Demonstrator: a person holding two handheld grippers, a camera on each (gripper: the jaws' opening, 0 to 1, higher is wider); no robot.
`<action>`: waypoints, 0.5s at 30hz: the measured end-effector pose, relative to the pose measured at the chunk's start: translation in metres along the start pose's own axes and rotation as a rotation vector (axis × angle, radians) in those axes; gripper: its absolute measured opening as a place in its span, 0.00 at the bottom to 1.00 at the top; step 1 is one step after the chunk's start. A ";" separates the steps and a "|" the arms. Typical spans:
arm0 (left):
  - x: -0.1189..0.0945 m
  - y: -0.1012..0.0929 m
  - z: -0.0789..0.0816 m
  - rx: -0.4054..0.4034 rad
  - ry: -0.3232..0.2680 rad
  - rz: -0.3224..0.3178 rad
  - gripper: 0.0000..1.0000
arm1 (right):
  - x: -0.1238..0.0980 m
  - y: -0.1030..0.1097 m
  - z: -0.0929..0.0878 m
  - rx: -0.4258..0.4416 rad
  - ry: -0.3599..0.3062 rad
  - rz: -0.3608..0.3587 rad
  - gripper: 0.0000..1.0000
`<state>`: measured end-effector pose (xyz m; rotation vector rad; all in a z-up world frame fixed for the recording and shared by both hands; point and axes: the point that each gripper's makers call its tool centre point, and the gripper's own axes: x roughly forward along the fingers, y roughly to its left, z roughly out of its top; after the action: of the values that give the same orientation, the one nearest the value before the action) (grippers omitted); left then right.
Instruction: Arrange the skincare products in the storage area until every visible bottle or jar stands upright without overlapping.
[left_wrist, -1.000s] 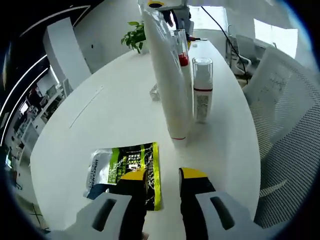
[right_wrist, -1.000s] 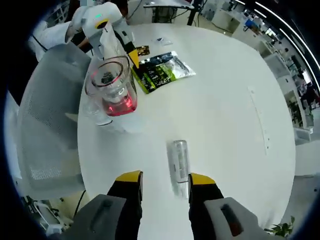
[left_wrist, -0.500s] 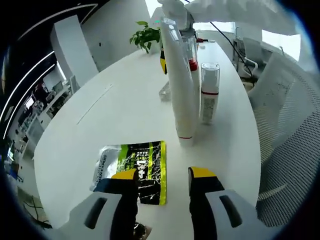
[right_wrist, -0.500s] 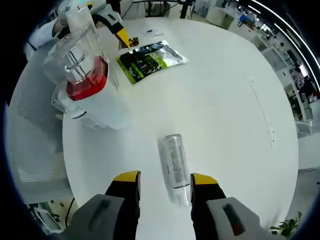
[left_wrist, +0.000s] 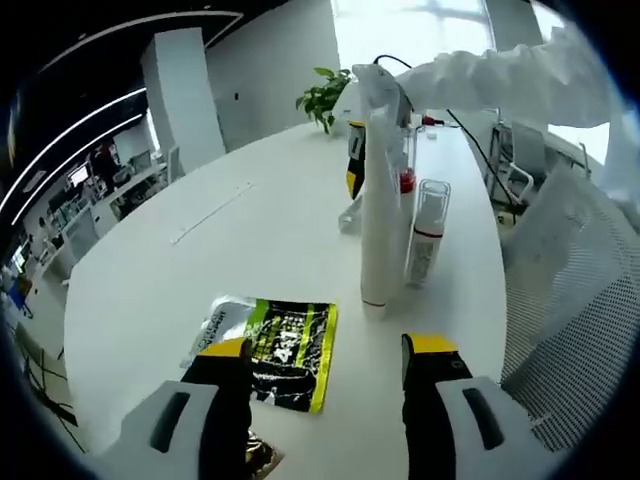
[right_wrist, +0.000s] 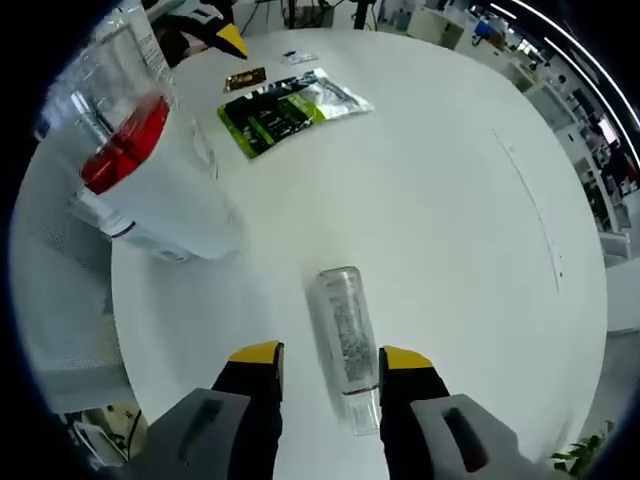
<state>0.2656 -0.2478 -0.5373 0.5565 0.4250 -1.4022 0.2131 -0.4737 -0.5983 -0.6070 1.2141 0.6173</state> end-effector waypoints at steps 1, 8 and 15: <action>-0.003 -0.002 0.001 -0.011 -0.008 0.001 0.62 | 0.001 -0.001 -0.001 0.000 0.003 0.000 0.30; -0.021 -0.002 0.015 -0.122 -0.103 0.024 0.78 | 0.010 -0.007 -0.011 0.001 0.035 0.001 0.28; -0.036 -0.001 0.014 -0.108 -0.096 0.070 0.89 | 0.016 -0.010 -0.012 0.010 0.039 0.003 0.27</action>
<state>0.2592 -0.2276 -0.5049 0.4114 0.3979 -1.3244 0.2163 -0.4874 -0.6153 -0.6113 1.2540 0.6037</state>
